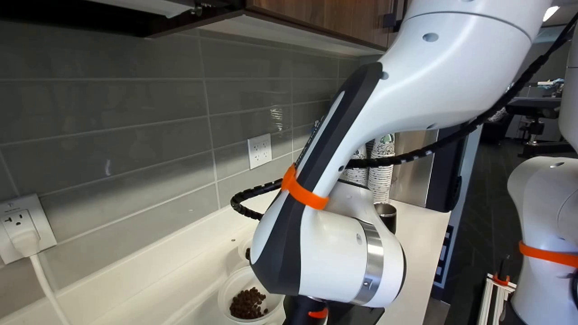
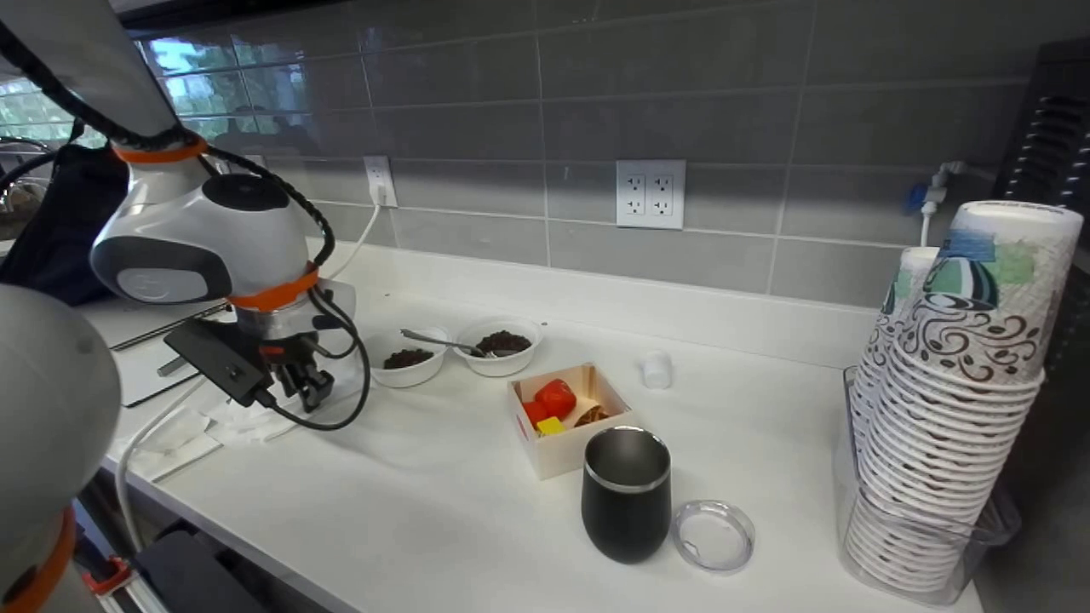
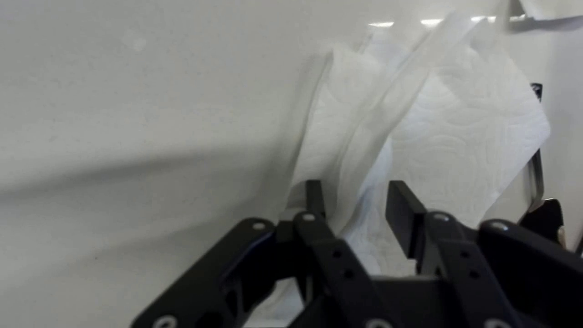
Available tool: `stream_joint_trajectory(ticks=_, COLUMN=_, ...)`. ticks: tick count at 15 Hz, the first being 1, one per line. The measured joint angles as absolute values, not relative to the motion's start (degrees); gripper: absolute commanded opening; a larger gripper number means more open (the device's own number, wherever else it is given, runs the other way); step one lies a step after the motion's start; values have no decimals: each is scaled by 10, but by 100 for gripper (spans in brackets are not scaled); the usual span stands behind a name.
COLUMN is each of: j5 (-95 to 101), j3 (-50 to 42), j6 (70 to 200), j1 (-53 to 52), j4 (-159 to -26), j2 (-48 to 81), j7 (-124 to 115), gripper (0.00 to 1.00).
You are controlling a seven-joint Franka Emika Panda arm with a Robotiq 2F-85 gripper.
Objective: Unfold the paper towel
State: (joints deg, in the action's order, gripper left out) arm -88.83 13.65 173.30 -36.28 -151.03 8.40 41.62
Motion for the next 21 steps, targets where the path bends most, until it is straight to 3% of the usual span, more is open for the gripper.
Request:
stream_joint_trajectory(ticks=2, j5=-888, j3=137, j6=1734, j1=-363, j4=-1510, j2=84, j7=416, gripper=0)
stream_joint_trajectory(ticks=21, j5=-885, j3=140, j6=1777, j1=-364, j4=-1540, j2=30, j7=417, gripper=0)
